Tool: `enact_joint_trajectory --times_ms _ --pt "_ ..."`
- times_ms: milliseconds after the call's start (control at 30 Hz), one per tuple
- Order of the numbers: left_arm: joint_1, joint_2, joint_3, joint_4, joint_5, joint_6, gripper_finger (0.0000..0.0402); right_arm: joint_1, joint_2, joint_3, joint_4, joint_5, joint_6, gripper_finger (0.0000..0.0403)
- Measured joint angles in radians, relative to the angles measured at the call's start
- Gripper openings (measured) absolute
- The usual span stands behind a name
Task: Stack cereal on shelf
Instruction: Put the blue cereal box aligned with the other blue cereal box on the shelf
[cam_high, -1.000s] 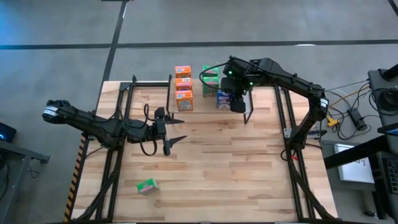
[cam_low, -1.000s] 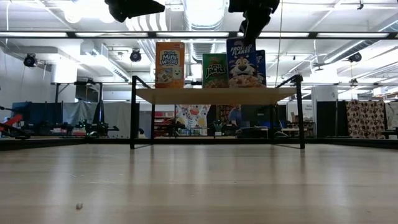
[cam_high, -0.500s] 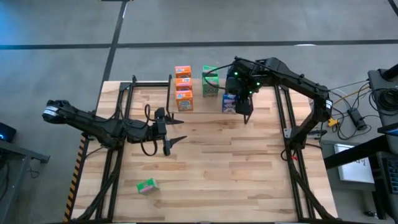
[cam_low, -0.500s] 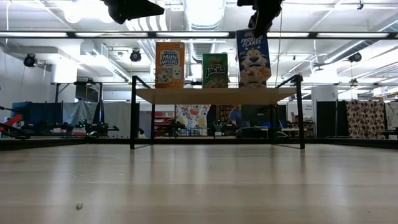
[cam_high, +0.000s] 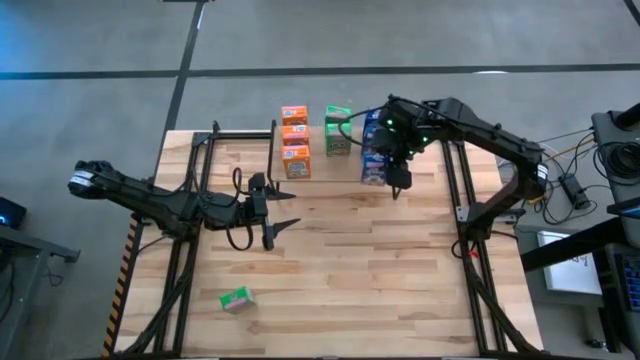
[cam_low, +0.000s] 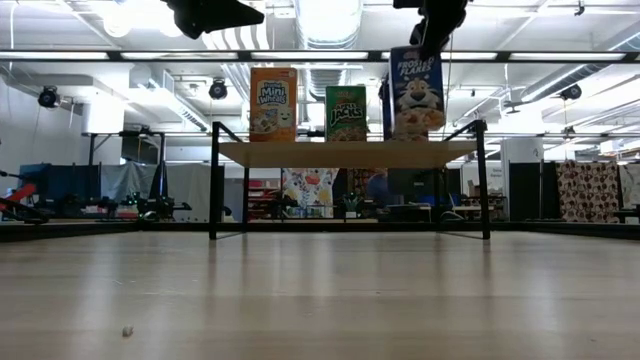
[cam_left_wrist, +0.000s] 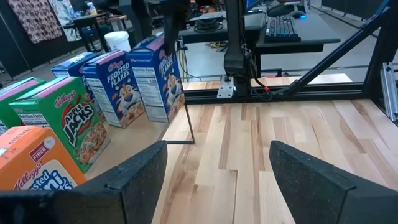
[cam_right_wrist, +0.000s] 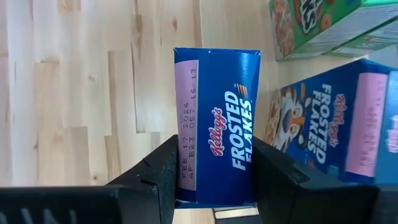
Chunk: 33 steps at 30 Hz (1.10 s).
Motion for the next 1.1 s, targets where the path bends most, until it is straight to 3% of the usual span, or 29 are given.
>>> enact_joint_trajectory --times_ms 133,267,600,1100 --pt "0.000 0.000 0.000 0.000 0.000 0.000 0.0267 0.000 -0.037 -0.066 0.066 0.010 -0.004 0.0150" --pt "0.000 0.000 0.000 0.000 0.000 0.000 0.0267 0.000 -0.064 -0.117 0.108 0.095 -0.011 0.0153" --pt "0.000 0.000 0.000 0.003 0.001 0.000 0.0267 -0.003 -0.091 -0.180 0.170 0.097 -0.032 0.0158" --pt "0.000 0.000 0.000 0.003 0.001 0.000 0.0267 -0.002 -0.091 -0.180 0.174 0.108 -0.040 0.0219"
